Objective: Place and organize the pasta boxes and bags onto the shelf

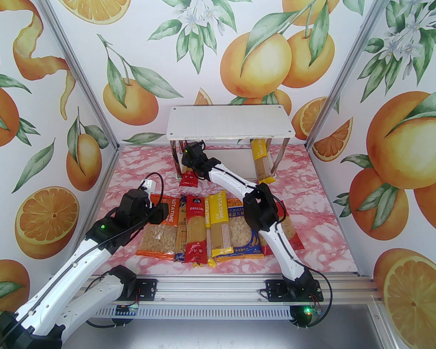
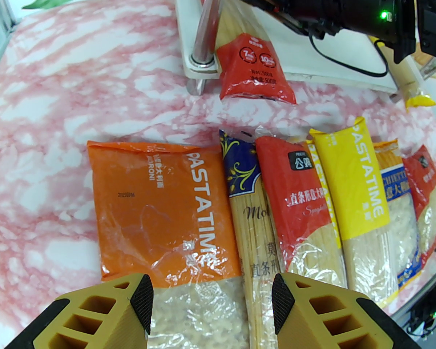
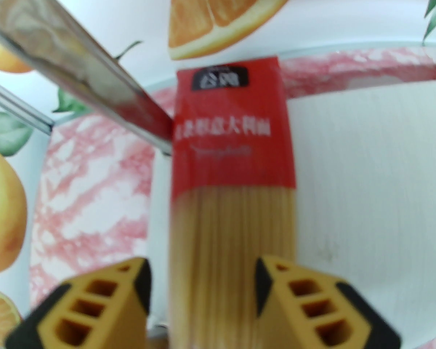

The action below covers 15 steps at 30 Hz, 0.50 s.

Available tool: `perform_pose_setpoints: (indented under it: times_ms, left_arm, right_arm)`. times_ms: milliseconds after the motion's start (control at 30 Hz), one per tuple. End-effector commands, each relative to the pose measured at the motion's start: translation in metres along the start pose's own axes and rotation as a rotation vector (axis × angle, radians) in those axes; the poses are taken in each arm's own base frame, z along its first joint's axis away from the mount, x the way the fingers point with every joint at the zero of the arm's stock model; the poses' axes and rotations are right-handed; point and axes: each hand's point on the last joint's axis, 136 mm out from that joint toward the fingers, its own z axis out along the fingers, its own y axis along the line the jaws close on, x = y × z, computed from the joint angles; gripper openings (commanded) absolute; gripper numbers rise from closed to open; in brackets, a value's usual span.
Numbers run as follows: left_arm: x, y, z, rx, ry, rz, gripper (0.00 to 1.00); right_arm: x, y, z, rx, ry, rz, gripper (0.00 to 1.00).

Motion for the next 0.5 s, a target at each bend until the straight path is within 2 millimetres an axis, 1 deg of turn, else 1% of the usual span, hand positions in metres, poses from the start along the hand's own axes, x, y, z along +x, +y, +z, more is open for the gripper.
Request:
perform_pose_setpoints:
  times_ms: [0, 67, 133, 233, 333, 400, 467]
  left_arm:
    - [0.003, 0.004, -0.001, -0.014, 0.001, 0.008, 0.58]
    - [0.003, 0.003, -0.002, -0.008, 0.001, 0.012, 0.56]
    - [0.002, 0.000, -0.003, 0.008, 0.001, 0.011, 0.56]
    - [0.002, -0.005, -0.006, 0.033, -0.001, 0.001, 0.58]
    - [0.011, -0.015, -0.008, 0.065, 0.013, 0.008, 0.57]
    - [0.022, -0.022, -0.007, 0.068, 0.040, 0.023, 0.56]
    - [0.034, -0.030, -0.004, 0.070, 0.073, 0.029, 0.55]
  right_arm:
    - [-0.027, 0.016, -0.019, -0.061, -0.063, 0.004, 0.58]
    - [-0.033, 0.014, -0.030, -0.061, -0.081, -0.014, 0.60]
    - [-0.034, 0.007, -0.043, -0.041, -0.086, -0.041, 0.62]
    - [-0.028, -0.011, -0.067, -0.008, -0.078, -0.077, 0.64]
    - [-0.008, -0.042, -0.094, 0.042, -0.019, -0.098, 0.65]
    - [0.013, -0.063, -0.117, 0.070, 0.040, -0.117, 0.66]
    - [0.031, -0.079, -0.140, 0.080, 0.094, -0.129, 0.66]
